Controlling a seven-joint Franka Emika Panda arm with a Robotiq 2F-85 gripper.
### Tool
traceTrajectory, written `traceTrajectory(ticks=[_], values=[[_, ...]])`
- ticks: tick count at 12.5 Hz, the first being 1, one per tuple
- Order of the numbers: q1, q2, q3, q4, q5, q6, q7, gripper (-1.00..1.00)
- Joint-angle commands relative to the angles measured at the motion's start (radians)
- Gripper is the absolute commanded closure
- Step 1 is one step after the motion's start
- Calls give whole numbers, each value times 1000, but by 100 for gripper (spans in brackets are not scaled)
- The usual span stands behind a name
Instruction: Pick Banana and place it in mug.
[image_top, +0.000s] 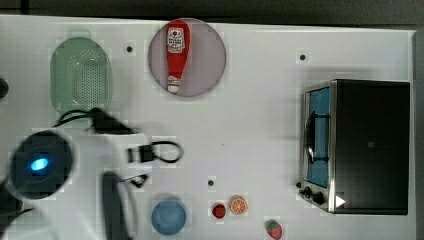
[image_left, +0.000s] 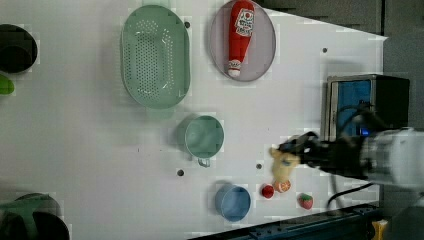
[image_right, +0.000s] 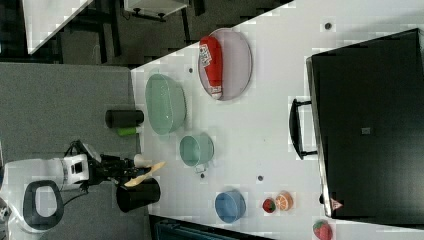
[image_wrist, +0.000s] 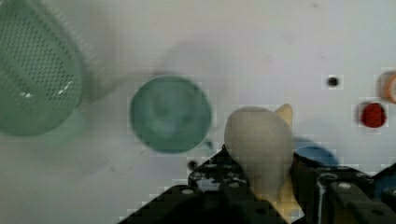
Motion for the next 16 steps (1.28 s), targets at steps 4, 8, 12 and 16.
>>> traceTrajectory(ticks=[4,8,12,16], values=[[-8,203,108,-10,-7,201,315,26],[-7,337,135,-40,-29,373,379,26],[-7,410,115,-100,-136,521,392,26],[-7,458,107,-132,-143,593,397,-24]])
